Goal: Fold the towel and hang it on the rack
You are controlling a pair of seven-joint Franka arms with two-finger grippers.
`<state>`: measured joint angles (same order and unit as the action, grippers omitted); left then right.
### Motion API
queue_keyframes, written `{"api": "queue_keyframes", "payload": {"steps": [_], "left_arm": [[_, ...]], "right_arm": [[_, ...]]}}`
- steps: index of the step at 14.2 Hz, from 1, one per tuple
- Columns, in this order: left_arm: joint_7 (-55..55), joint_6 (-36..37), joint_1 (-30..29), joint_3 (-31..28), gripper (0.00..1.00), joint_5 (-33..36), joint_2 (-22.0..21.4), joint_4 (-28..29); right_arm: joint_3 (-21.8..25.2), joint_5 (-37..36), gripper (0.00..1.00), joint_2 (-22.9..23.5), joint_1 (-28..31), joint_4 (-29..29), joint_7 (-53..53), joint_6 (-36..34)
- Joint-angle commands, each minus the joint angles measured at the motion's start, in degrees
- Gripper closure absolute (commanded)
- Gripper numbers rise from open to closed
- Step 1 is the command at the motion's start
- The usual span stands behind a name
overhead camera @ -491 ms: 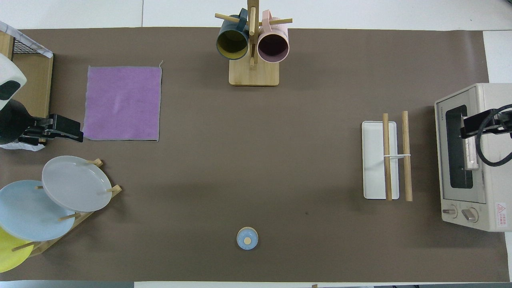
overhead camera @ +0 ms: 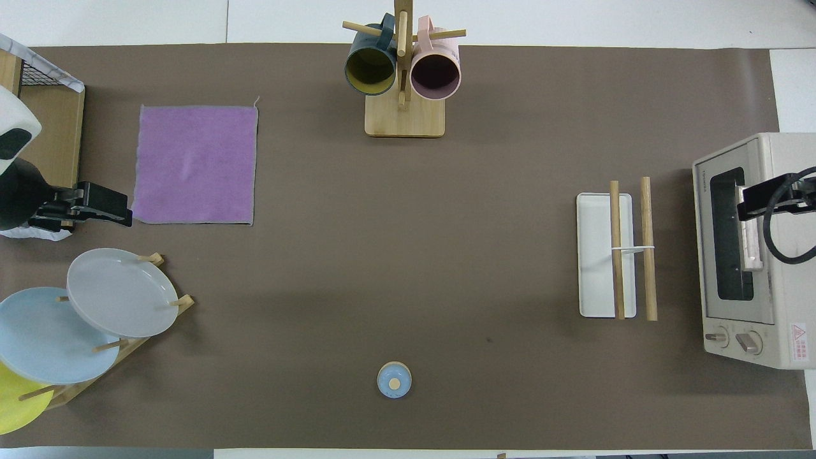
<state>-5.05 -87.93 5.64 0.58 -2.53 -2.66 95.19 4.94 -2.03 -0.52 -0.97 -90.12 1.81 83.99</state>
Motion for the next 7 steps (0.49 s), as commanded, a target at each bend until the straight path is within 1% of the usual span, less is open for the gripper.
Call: {"api": "queue_keyframes", "payload": {"steps": [1,3,4,7], "left_arm": [[-0.8,-2.3,-0.3,-0.1,0.0,0.3,-1.0,1.0],[-0.8,-2.8,-0.5,-0.5,0.0,-0.3,-0.2,1.6],[-0.7,-3.1,-1.8,-0.5,0.0,-1.2,0.5,1.7],[-0.2,-6.2,-4.0,-0.5,0.0,-1.8,4.5,1.7]], "right_arm": [[-0.5,1.1,0.0,-1.0,0.4,-1.1,-0.4,1.3],[-0.9,1.1,0.0,-1.0,0.3,-1.3,-0.1,1.3],[-1.0,1.0,0.0,-1.0,0.3,-1.2,0.2,1.5],[-1.2,1.1,0.0,-0.8,0.1,-1.3,-0.1,4.1]]}}
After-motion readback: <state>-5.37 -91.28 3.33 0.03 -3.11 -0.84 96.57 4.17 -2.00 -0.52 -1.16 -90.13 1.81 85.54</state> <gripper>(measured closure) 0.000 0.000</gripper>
